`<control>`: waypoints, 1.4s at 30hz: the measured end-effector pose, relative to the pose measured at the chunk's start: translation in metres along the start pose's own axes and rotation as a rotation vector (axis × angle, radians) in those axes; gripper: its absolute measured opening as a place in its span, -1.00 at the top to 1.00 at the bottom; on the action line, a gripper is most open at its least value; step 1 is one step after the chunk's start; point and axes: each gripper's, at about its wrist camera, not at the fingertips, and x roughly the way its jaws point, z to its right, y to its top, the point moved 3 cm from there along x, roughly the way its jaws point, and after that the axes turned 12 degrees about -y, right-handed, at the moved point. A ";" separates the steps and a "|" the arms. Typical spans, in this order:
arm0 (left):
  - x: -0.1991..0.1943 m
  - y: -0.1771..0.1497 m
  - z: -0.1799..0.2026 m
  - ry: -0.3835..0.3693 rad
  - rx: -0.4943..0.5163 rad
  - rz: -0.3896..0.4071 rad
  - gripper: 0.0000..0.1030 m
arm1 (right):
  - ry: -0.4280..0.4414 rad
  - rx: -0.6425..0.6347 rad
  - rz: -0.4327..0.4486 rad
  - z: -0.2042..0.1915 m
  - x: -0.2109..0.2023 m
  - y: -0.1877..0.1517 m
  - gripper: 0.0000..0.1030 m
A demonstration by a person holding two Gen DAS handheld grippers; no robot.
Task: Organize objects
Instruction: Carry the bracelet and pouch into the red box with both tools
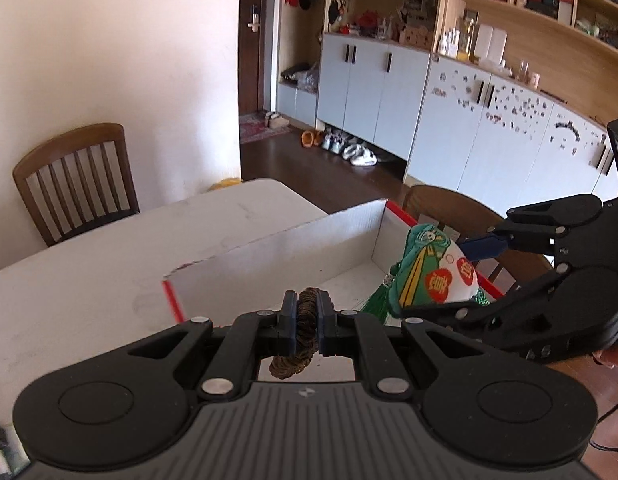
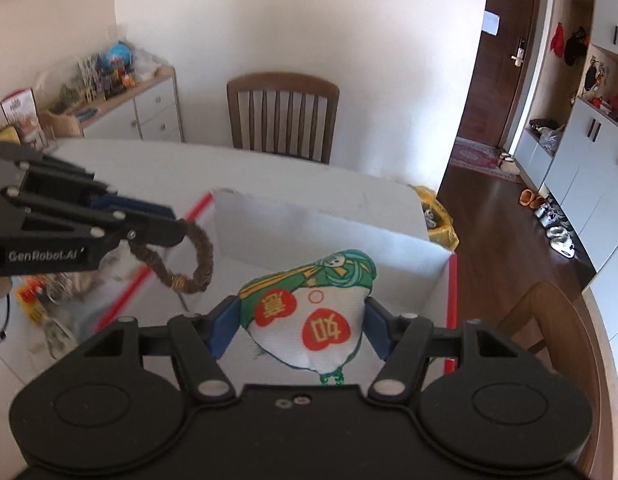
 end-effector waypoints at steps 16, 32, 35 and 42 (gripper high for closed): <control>0.108 -0.005 -0.022 0.017 -0.087 -0.214 0.82 | -0.007 -0.088 -0.172 0.003 0.081 -0.029 -0.25; 0.151 -0.017 -0.029 -0.008 -0.086 -0.393 0.82 | 0.053 -0.143 -0.347 -0.013 0.108 -0.042 -0.32; 0.151 -0.015 -0.029 -0.003 -0.072 -0.398 0.82 | 0.044 -0.147 -0.351 -0.015 0.107 -0.042 -0.34; 0.137 -0.012 -0.023 0.018 -0.045 -0.377 0.78 | 0.054 -0.148 -0.325 -0.016 0.099 -0.040 -0.43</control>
